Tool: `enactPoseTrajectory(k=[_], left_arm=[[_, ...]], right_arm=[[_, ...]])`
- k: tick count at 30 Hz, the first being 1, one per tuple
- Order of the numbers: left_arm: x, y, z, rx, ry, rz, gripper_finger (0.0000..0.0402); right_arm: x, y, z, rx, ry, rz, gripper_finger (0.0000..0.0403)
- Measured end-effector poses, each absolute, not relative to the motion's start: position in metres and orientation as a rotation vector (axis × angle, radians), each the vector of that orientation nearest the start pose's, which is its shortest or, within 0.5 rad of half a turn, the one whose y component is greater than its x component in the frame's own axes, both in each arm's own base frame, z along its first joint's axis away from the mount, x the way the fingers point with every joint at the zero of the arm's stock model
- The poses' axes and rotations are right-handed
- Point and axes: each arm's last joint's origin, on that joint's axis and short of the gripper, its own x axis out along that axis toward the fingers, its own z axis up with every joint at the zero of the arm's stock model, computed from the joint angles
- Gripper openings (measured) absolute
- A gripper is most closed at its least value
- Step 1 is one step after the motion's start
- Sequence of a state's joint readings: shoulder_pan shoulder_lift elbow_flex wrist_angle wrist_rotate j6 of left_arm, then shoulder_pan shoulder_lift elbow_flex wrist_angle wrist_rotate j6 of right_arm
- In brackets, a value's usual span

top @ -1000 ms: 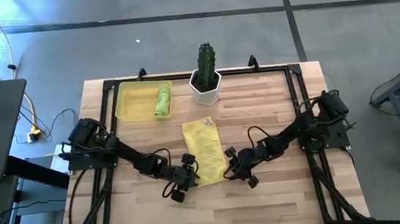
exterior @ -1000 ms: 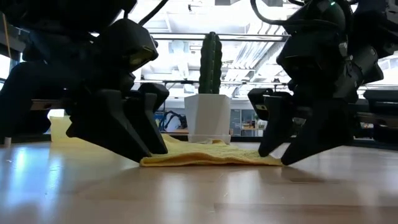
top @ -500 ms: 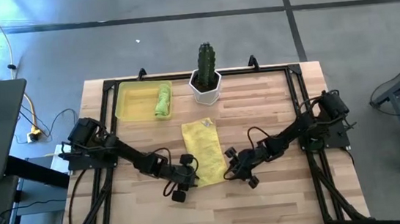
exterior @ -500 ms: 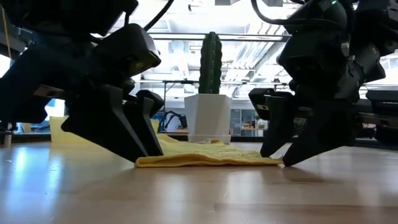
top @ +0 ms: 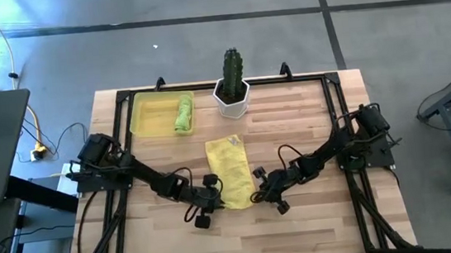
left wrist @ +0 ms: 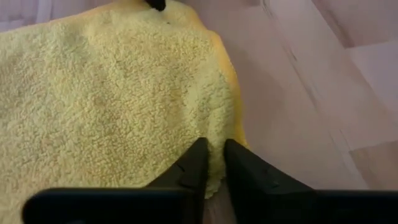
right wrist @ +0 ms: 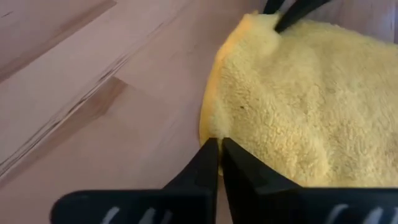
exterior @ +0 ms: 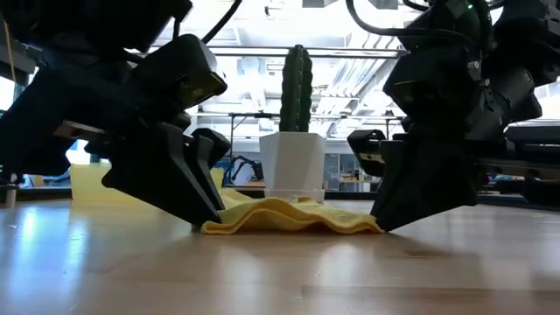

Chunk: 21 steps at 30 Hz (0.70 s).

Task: Roll microfiber towels into tight, uniform cylinder then place into a basket
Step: Roll the yellow microfiber towel

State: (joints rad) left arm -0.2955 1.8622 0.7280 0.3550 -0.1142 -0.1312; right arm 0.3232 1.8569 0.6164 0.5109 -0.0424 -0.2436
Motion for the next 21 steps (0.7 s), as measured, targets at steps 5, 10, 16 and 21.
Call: enactPoseTrajectory(k=[5,10,16,21], left_arm=[[0.311,-0.094,0.100,-0.065,0.741,-0.199,0.0012],[0.310,-0.094,0.114,-0.149,0.728,-0.201,0.0003],[0.307,-0.093,0.125,-0.256,0.730,-0.158,0.0007],[0.307,-0.093,0.125,-0.407,0.744,-0.111,0.0007]], right_arm=[[0.287,0.097,0.080,-0.316,0.681,0.435,0.0002],[0.287,0.095,0.087,-0.267,0.679,0.420,0.0001],[0.291,0.080,0.098,-0.015,0.677,0.408,0.0000],[0.296,0.067,0.102,0.291,0.693,0.306,0.0000]])
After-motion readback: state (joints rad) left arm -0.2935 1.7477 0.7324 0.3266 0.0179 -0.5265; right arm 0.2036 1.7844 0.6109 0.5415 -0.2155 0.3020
